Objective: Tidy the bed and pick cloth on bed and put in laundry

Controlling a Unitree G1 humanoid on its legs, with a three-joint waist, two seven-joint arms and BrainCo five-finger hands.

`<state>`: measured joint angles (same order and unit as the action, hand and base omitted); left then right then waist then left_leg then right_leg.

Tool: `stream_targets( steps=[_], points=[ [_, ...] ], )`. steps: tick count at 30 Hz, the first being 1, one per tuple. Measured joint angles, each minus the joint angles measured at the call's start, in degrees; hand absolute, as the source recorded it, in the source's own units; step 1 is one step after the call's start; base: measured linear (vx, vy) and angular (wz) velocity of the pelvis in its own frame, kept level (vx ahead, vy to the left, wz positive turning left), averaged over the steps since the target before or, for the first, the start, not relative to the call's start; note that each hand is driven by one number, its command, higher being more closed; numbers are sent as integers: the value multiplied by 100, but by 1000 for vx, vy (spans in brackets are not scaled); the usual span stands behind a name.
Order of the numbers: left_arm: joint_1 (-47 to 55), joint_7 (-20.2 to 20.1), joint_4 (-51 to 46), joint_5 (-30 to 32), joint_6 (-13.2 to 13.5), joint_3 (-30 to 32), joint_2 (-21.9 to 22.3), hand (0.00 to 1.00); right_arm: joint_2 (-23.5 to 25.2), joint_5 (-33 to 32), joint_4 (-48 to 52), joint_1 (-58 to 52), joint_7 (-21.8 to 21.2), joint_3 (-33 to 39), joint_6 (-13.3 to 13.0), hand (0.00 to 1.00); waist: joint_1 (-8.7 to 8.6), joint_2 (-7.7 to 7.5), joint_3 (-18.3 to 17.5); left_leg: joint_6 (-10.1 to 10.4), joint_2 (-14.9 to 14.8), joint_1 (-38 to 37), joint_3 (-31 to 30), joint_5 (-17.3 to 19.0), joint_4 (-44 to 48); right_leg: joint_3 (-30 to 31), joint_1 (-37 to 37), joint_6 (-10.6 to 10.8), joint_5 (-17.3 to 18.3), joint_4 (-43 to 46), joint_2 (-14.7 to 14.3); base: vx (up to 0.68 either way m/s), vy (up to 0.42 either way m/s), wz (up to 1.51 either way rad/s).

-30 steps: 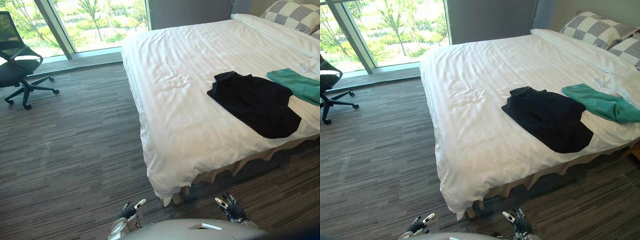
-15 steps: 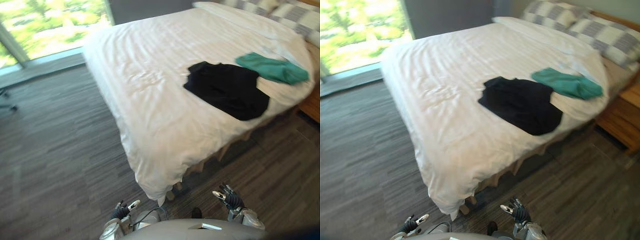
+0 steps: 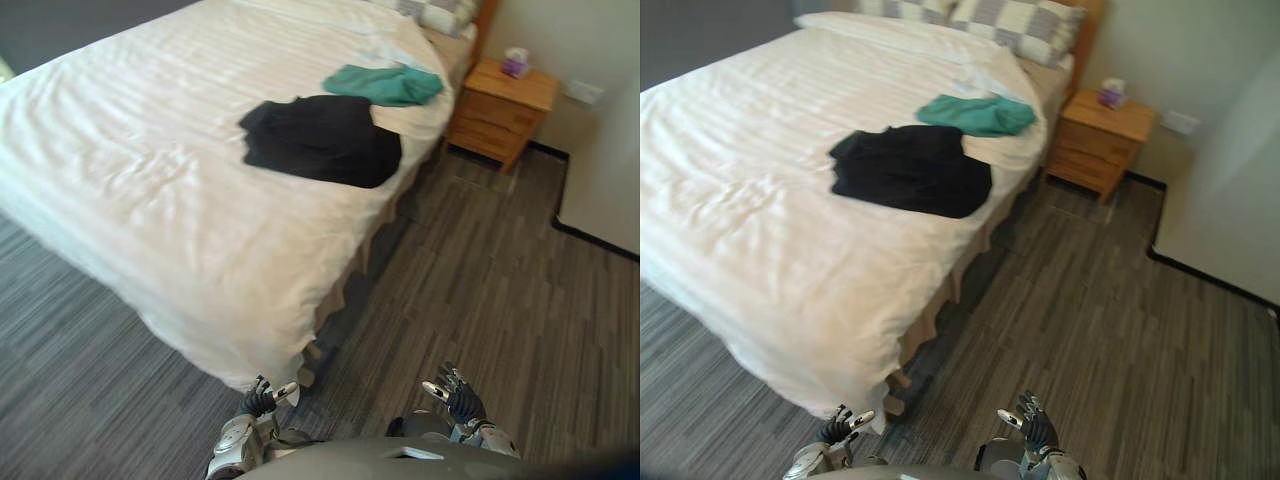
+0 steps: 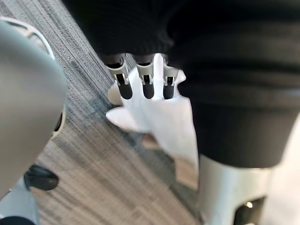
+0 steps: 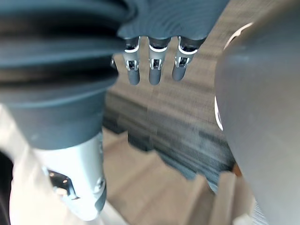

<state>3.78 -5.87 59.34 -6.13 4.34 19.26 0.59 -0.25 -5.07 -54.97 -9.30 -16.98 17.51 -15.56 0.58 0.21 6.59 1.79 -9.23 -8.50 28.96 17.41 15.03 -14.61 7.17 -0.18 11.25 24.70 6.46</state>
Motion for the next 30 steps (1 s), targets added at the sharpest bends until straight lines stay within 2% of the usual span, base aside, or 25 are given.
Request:
stream_targets(
  steps=[2,5,8,9,12,15,18,21,22,23,24,25,26,27,28,29,30],
  points=[
    [-56,2,50,-85,20,-14,-19,0,-45,94,-118,57,26,27,2,0,7,33,-25,-106,54,-153,-193,-161,-384,151,-138,-29,-128,-423,-216,-19,-154,-57],
    [-59,6,55,-206,40,-259,-248,0,-54,147,-345,209,28,21,8,0,-36,-73,16,70,107,-143,-441,-247,-606,253,-116,-63,-233,-701,-374,-93,-129,-35],
    [1,9,55,-230,-15,-467,-350,0,-96,193,-490,292,25,-40,16,0,-9,-101,-2,193,-44,-79,-310,-287,-609,292,-373,-50,-693,-1561,-639,-117,-35,-25],
    [16,11,55,-230,-22,-467,-352,0,-86,193,-490,296,25,-59,16,0,9,-94,-21,208,-74,-48,-261,-300,-611,294,-389,-36,-768,-1726,-656,-82,11,-30],
    [134,130,55,-335,-39,-468,-374,0,-81,248,-573,270,-27,-177,40,0,48,-207,-77,302,-135,-60,20,-443,-701,122,-602,-48,-1143,-2400,-653,-27,20,-32],
    [180,144,62,-335,-38,-526,-424,0,-181,253,-582,253,-26,-194,83,0,18,-159,-65,356,-133,-146,100,-471,-659,189,-889,-48,-1541,-3059,-743,27,1,-21],
    [179,204,95,-338,-19,-512,-416,0,-341,241,-692,287,-18,-206,121,0,20,-82,-24,351,-179,-38,-17,-477,-197,439,-913,-80,-1531,-3059,-784,24,-28,-31],
    [193,209,280,-346,85,-212,-393,0,-523,239,-825,352,20,-228,166,0,69,-48,4,144,-61,148,-937,-517,459,1056,-938,-99,-1553,-3027,-807,44,-31,-98],
    [273,213,281,-346,113,-134,-358,0,-564,239,-922,479,39,-231,181,0,129,7,14,-1,255,158,-1666,-320,480,1527,-878,-142,-1560,-3027,-824,58,58,-180],
    [351,215,283,-368,114,-124,-326,0,-616,240,-944,545,65,-234,217,0,198,35,20,-19,545,167,-2145,-188,374,1900,-804,-168,-1598,-3026,-847,32,79,-180],
    [364,215,283,-397,113,-138,-328,0,-663,243,-942,533,78,-235,217,0,190,40,20,-22,626,175,-2259,-161,270,1966,-788,-167,-1611,-3026,-852,4,62,-126],
    [375,213,283,-401,113,-183,-329,0,-682,245,-937,505,95,-232,216,0,160,79,16,-39,669,227,-2347,-164,54,2014,-778,-152,-1633,-3031,-894,-55,78,-49],
    [338,197,273,-405,123,-303,-313,0,-721,252,-938,376,116,-214,219,0,72,255,-14,-93,535,313,-2327,-164,-267,1965,-764,-147,-1644,-3057,-1071,-59,100,-31],
    [277,173,282,-403,113,-341,-323,0,-688,264,-972,353,148,-162,259,0,28,306,-28,-117,440,251,-2195,-32,-308,1909,-779,-145,-1656,-3057,-1125,-30,113,-22],
    [222,138,276,-404,113,-361,-307,0,-648,281,-938,297,145,-69,265,0,10,299,-27,-118,406,242,-2086,-39,-377,1681,-753,-182,-1609,-3019,-1094,23,61,-20],
    [51,-18,323,-636,-126,-807,-394,0,-548,294,-893,258,26,7,388,0,-101,142,57,187,373,-317,-2493,-201,-987,1516,-875,-138,-1658,-3055,-1137,58,41,-11],
    [53,-17,323,-635,-126,-808,-394,0,-559,294,-892,254,26,8,388,0,-101,159,57,167,345,-325,-2494,-215,-974,1515,-875,-152,-1647,-3054,-1166,53,17,0]
  ],
)
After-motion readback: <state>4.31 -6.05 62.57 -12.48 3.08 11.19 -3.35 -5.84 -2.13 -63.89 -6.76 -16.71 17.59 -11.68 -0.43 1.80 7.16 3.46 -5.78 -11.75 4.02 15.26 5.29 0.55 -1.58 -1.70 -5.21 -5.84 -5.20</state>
